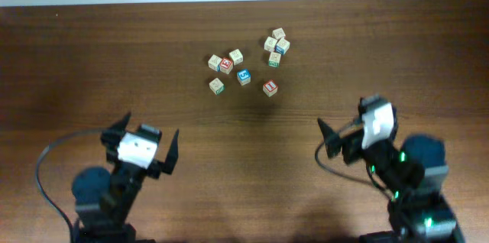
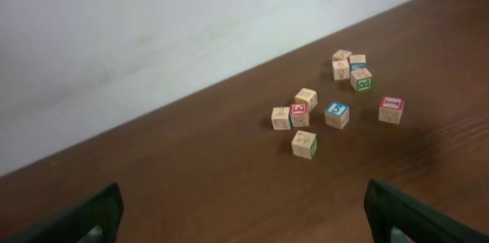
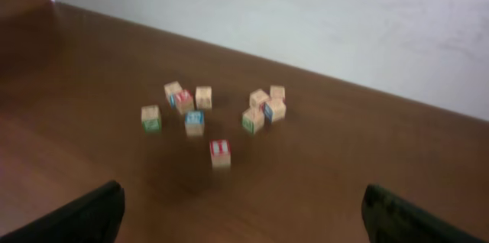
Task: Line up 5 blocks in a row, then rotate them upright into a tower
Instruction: 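Raise both arms and move the right gripper over the blocks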
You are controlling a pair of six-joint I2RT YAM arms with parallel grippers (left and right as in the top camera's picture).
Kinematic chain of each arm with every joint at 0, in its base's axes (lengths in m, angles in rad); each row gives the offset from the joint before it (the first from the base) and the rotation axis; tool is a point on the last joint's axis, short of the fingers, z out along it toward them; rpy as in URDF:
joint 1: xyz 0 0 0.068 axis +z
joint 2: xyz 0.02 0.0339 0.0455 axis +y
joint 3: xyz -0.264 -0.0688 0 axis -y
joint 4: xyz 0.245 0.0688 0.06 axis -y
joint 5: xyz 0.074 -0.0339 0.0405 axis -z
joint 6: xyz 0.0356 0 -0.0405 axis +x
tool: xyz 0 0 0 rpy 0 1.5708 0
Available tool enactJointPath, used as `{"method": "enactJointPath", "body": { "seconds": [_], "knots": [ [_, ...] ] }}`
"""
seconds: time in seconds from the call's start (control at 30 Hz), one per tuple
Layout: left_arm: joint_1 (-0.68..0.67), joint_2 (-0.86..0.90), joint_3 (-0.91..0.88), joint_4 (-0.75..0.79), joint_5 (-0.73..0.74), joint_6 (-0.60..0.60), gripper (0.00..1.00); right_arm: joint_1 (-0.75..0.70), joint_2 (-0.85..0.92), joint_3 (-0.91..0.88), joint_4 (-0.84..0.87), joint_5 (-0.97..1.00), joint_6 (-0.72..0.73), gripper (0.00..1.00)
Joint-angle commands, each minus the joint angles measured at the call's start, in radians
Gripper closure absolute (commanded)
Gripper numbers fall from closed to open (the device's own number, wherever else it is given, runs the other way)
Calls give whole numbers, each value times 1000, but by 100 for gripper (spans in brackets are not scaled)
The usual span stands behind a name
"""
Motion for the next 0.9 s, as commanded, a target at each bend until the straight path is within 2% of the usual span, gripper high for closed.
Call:
{"method": "enactJointPath", "body": {
  "seconds": [0.0, 0.17, 0.3, 0.47, 0.53, 0.67, 0.77, 0.87],
  "knots": [
    [0, 200, 209, -92, 24, 8, 1, 3, 212, 274, -136, -46, 8, 1],
    [0, 526, 536, -293, 68, 9, 1, 3, 505, 637, -401, -61, 8, 2],
    [0, 800, 835, -523, 71, 8, 1, 4, 724, 861, -565, -96, -5, 2],
    [0, 1110, 1165, -788, 89, 8, 1, 7, 963, 1007, -627, -166, -80, 1],
    [0, 1198, 1232, -830, 99, 7, 1, 11, 1038, 1019, -579, -167, -82, 2],
    [0, 1289, 1241, -841, 104, 7, 1, 10, 1165, 1019, -504, -182, -69, 2],
    [0, 1324, 1241, -848, 104, 7, 1, 14, 1247, 1019, -452, -279, -62, 2],
    [0, 1334, 1241, -848, 104, 7, 1, 32, 1318, 1019, -428, -289, -63, 1]
  ]
}}
